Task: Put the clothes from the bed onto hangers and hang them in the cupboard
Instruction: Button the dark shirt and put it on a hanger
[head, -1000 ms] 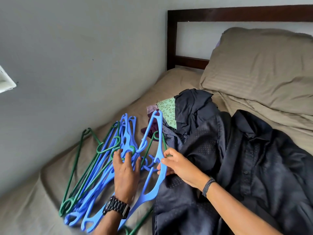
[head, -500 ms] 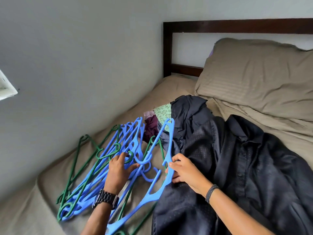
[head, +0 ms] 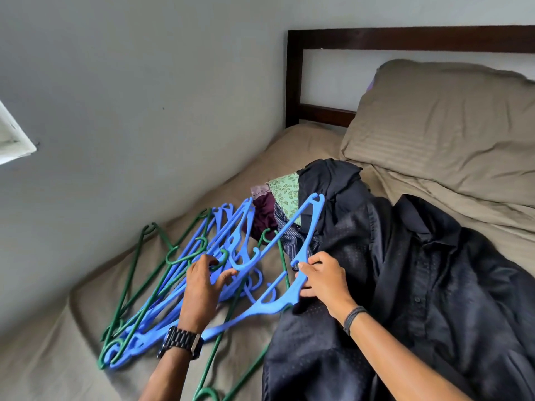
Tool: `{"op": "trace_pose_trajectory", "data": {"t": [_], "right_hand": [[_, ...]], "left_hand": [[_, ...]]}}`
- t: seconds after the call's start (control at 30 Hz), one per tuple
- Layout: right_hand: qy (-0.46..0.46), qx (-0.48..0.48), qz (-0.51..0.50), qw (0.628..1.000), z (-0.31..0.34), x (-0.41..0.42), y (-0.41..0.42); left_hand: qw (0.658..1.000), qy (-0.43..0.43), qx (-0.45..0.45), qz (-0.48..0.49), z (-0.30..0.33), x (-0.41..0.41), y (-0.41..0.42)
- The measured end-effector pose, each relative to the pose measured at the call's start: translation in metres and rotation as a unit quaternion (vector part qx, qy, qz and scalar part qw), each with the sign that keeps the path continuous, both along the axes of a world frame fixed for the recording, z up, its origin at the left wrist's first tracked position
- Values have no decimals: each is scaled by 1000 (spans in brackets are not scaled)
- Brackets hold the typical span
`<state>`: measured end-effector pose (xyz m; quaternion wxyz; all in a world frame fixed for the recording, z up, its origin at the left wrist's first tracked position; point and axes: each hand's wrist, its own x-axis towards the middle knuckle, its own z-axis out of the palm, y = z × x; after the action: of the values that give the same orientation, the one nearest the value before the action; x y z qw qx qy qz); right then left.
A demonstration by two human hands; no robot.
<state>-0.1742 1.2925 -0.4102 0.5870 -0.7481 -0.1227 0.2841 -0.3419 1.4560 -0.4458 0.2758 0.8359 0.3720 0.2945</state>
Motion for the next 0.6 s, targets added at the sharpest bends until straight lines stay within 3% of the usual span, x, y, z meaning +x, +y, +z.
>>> {"op": "trace_pose_trajectory", "data": {"t": [0.1, 0.27, 0.4, 0.47, 0.53, 0.6], "right_hand": [[32, 17, 12, 999, -2, 0, -2], [67, 31, 54, 996, 5, -1, -9], [53, 37, 129, 990, 17, -3, -16], [43, 50, 144, 987, 22, -5, -16], [37, 69, 146, 986, 25, -7, -14], [25, 81, 140, 987, 27, -9, -10]], "left_hand": [[1000, 11, -13, 10, 2, 2, 5], [975, 221, -26, 24, -12, 13, 18], [960, 270, -40, 69, 7, 23, 7], [967, 230, 27, 103, 26, 27, -5], [991, 118, 60, 32, 41, 31, -14], [993, 62, -87, -50, 51, 34, -16]]}}
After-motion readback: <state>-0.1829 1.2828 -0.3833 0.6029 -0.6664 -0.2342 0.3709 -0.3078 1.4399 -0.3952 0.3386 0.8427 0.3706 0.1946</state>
